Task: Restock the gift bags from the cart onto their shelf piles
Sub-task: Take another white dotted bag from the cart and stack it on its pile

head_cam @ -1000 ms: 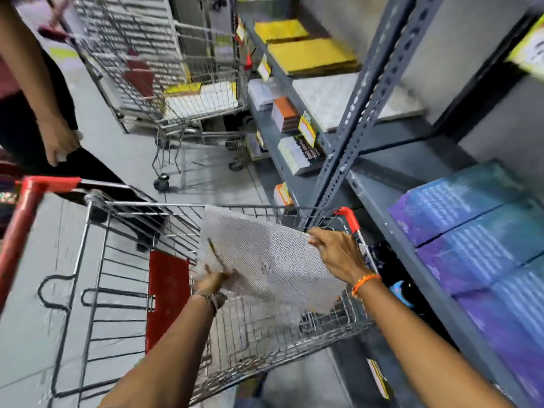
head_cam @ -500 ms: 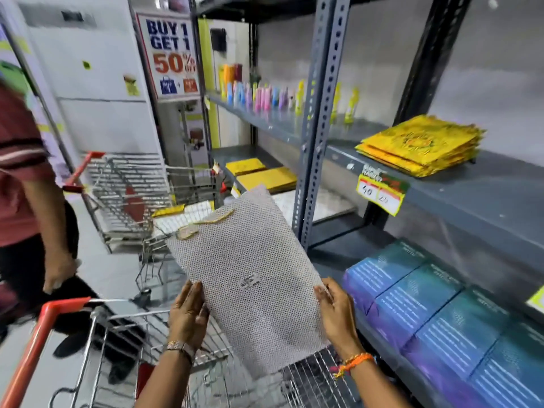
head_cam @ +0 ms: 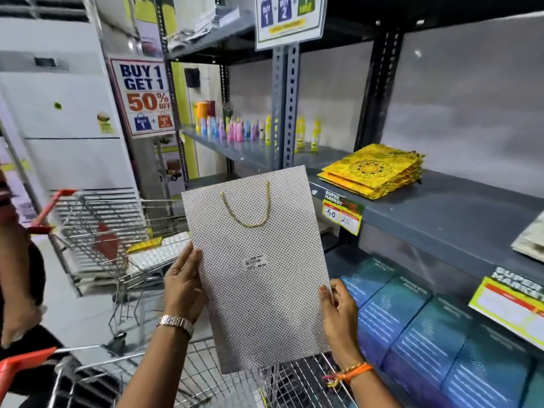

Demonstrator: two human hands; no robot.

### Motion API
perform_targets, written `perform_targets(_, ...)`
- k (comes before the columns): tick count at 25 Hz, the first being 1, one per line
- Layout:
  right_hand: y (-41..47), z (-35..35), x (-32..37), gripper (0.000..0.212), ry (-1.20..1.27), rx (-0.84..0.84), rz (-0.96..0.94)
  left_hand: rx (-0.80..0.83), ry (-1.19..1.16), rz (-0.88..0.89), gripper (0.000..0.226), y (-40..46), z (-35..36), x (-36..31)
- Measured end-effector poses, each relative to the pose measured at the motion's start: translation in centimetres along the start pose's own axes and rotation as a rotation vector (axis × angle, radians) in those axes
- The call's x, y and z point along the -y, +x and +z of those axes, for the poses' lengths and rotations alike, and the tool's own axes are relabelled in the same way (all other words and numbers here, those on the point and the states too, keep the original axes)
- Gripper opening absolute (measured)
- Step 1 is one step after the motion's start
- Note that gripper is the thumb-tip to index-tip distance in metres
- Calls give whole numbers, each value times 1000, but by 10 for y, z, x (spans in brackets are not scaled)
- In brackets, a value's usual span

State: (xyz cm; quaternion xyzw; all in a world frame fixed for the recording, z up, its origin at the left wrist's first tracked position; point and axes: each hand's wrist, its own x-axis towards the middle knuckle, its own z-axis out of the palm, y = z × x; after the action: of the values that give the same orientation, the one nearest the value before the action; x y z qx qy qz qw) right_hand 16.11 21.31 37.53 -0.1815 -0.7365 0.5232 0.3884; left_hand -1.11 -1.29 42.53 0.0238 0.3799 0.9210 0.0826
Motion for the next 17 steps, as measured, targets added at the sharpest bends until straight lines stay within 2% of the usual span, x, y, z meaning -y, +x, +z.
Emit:
perform_targets(3,4,-21,28,28,-6,-82,-39,139,-17,-1,40,2,31,-6)
perform_targets(8,8,-80,83,16,-9,-227,-121,432,-10,33,51,2,106,-16)
perform_targets(10,5,-107,107,19,4,-277,-152,528,32,70,47,-4,141,-15)
perform_targets(13,-3,-160,145,23,-21,-443,-226,624,80,125,42,-21,204,1)
perform_targets(17,-21,-244,186,34,-152,-658,-288,732,288,259,39,-64,284,31)
